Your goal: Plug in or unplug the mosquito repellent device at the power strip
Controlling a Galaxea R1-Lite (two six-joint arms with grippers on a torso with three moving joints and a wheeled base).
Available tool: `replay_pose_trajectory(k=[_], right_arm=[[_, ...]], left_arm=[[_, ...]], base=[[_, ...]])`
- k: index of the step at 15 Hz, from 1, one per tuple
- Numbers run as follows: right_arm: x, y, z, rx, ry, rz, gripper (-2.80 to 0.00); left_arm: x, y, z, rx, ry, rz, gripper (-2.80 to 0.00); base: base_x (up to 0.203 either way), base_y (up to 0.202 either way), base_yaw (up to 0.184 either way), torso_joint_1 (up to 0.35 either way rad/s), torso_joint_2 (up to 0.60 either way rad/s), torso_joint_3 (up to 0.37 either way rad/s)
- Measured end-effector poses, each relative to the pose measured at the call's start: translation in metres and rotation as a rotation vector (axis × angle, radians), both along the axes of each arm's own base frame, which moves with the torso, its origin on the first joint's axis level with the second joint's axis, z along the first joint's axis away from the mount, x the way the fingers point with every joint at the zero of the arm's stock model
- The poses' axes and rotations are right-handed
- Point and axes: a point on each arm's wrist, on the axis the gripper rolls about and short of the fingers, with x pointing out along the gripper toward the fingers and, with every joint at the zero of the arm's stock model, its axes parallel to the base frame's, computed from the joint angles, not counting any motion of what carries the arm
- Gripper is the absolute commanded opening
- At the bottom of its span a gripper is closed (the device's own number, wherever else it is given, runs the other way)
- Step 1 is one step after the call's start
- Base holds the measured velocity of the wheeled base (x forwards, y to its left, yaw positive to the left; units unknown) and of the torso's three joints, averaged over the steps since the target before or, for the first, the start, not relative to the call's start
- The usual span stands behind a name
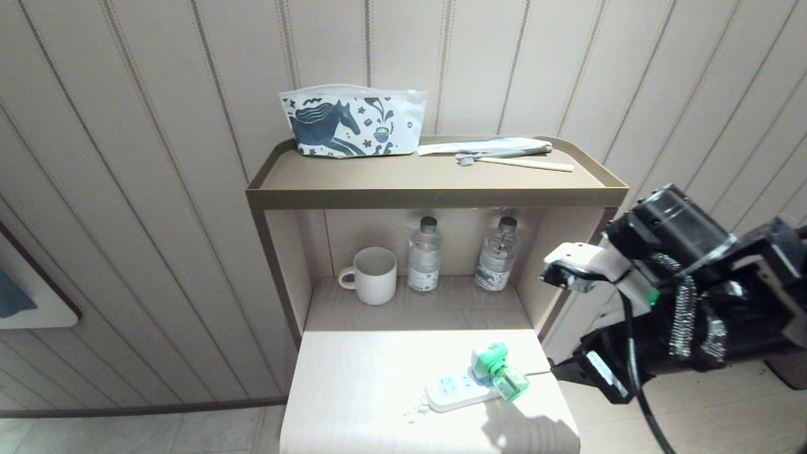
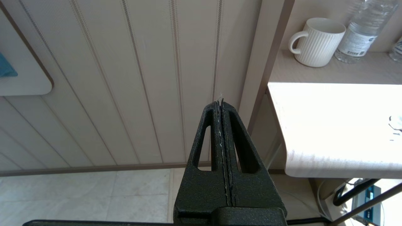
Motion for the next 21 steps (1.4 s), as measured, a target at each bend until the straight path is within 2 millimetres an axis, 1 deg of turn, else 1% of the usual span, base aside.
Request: replay_pose_trajectory(k=[2,6,7,9,11,14,16,18,19,21], right_arm=[[-0.023,-0.016,0.01,0.027,-0.046,-0.019,-2.8],[-0.074,-0.049,0.027,0.133,-0.169,-0.155,-2.8],[-0.088,-0.058,0.028,0.159,-0.203,-0.189,-2.8],[-0.115,-0.077,0.024,0.18,-0.271,-0.256,-2.8],[-0.142,-0.097,0.012,0.173,-0.352,-0.357,-2.8],[-0.175,-0.121,-0.012,0.145,-0.446,-0.533,-2.8],[-0.192,-0.129,-0.028,0.134,-0.485,-0.609,-2.8],[-0.208,-0.133,-0.043,0.15,-0.525,-0.608,-2.8],[-0.214,-0.134,-0.054,0.173,-0.537,-0.597,-2.8],[-0.217,-0.134,-0.079,0.215,-0.553,-0.592,-2.8]], left_arm=[[0.0,0.0,0.0,0.0,0.0,-0.001,-2.8],[0.0,0.0,0.0,-0.001,-0.001,0.0,-2.8],[0.0,0.0,0.0,-0.001,-0.001,0.0,-2.8],[0.0,0.0,0.0,-0.001,0.0,0.0,-2.8],[0.0,0.0,0.0,-0.002,0.0,0.0,-2.8],[0.0,0.0,0.0,-0.002,0.0,-0.001,-2.8],[0.0,0.0,0.0,-0.003,0.0,0.0,-2.8],[0.0,0.0,0.0,-0.003,0.0,0.0,-2.8],[0.0,0.0,0.0,-0.002,0.0,0.0,-2.8],[0.0,0.0,0.0,-0.002,0.0,-0.001,-2.8]], base=[[0.0,0.0,0.0,0.0,0.0,0.0],[0.0,0.0,0.0,0.0,0.0,0.0],[0.0,0.0,0.0,0.0,0.0,0.0],[0.0,0.0,0.0,0.0,0.0,0.0],[0.0,0.0,0.0,0.0,0.0,0.0],[0.0,0.0,0.0,0.0,0.0,0.0],[0.0,0.0,0.0,0.0,0.0,0.0],[0.0,0.0,0.0,0.0,0.0,0.0],[0.0,0.0,0.0,0.0,0.0,0.0],[0.0,0.0,0.0,0.0,0.0,0.0]])
